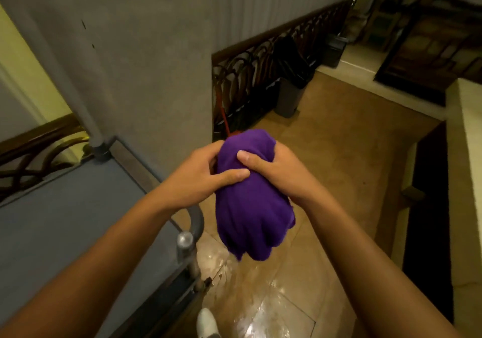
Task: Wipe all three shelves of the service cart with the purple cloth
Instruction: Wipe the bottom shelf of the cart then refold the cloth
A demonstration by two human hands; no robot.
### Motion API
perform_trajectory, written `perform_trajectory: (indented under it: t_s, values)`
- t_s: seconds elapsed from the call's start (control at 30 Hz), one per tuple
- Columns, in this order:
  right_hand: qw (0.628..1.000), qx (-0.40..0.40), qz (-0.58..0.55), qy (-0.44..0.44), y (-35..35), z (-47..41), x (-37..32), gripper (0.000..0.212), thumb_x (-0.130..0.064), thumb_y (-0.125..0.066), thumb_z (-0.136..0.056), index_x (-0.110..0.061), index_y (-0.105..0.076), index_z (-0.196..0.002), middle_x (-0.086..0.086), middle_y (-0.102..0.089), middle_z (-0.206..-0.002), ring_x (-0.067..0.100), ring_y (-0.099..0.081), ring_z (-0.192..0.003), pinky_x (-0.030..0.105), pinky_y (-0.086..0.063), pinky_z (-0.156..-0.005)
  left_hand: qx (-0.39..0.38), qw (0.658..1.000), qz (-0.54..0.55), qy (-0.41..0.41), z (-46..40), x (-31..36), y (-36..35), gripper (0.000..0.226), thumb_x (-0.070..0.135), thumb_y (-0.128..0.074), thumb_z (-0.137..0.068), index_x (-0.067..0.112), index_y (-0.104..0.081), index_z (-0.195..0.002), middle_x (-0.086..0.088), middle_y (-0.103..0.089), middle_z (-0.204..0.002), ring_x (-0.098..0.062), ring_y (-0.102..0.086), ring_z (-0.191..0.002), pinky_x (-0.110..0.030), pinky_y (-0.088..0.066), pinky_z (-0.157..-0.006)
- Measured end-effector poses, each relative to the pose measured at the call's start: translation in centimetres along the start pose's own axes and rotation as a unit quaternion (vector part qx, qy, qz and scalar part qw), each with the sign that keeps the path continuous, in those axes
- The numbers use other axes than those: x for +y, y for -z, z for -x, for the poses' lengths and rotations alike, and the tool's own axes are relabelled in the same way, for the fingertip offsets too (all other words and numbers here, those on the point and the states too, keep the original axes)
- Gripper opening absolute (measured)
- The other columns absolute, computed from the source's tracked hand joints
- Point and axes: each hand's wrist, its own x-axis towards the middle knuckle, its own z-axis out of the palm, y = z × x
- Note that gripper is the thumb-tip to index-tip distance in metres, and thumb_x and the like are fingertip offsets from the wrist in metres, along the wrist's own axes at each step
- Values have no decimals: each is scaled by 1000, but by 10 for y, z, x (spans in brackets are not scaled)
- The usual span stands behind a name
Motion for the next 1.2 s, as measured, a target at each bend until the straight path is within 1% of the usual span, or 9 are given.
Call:
perform_trajectory:
  t_s: [0.17,0.33,0.4,0.5,0.63,0.87,1.0,1.1,1.2]
  values:
    - [963,-138,-168,-158,-13,-80,43,54,-66,-81,-71,-33,-76,-114,-1,-76,-119,13,-71,-113,27,-57,-90,132,991,24,-18,-29,-19,44,27,17,-69,-93,14,-63,-119,0,-73,-111,-13,-68,-107,-26,-54,-90]
    - [840,-216,-387,-312,-37,-143,101,86,-53,-99,-43,-19,-72,-117,11,-77,-114,25,-76,-101,37,-62,-76,294,954,53,2,-43,-47,87,20,32,-69,-91,35,-65,-111,15,-73,-108,-4,-68,-103,-16,-53,-82]
    - [812,-248,-422,-317,-55,-176,108,81,-53,-99,-45,-16,-78,-114,13,-75,-120,27,-74,-108,39,-62,-82,356,934,37,17,-47,-63,101,19,27,-69,-93,35,-65,-110,13,-74,-109,-6,-68,-105,-19,-52,-87]
    - [813,-341,-375,-287,-88,-239,105,60,-45,-97,-55,-15,-82,-105,10,-77,-116,21,-74,-108,34,-60,-85,461,886,-2,55,-50,-90,124,26,27,-69,-94,34,-65,-119,11,-73,-114,-7,-67,-111,-22,-51,-94]
    - [828,-470,-195,-234,-136,-307,103,31,-9,-83,-73,-15,-81,-103,8,-79,-107,18,-76,-97,28,-60,-78,590,787,-97,154,-52,-114,138,36,32,-69,-93,18,-65,-127,8,-72,-114,3,-66,-102,-14,-49,-89]
    - [824,-553,-28,-122,-195,-368,113,73,-31,-95,-56,-22,-66,-123,-1,-77,-115,18,-73,-106,34,-59,-89,756,614,7,229,-52,-151,112,25,28,-71,-92,24,-67,-117,1,-74,-109,-13,-71,-100,-38,-58,-90]
    - [828,-559,21,-52,-214,-353,127,75,-29,-92,-68,-23,-56,-134,-3,-67,-124,17,-66,-112,40,-57,-97,805,524,50,274,-39,-175,94,28,28,-72,-92,18,-63,-116,-13,-74,-107,-21,-71,-95,-40,-59,-85]
    - [847,-531,19,-33,-222,-347,134,59,-28,-88,-74,-23,-58,-125,-6,-68,-116,14,-67,-106,43,-59,-95,805,510,87,290,-33,-187,88,24,31,-68,-94,18,-63,-114,-11,-73,-96,-24,-67,-88,-34,-58,-68]
    - [844,-534,41,-26,-223,-347,134,53,-34,-86,-75,-31,-57,-119,-13,-65,-112,12,-66,-104,42,-60,-92,800,520,82,289,-28,-192,87,27,41,-67,-93,26,-62,-115,-6,-73,-97,-24,-72,-93,-37,-61,-72]
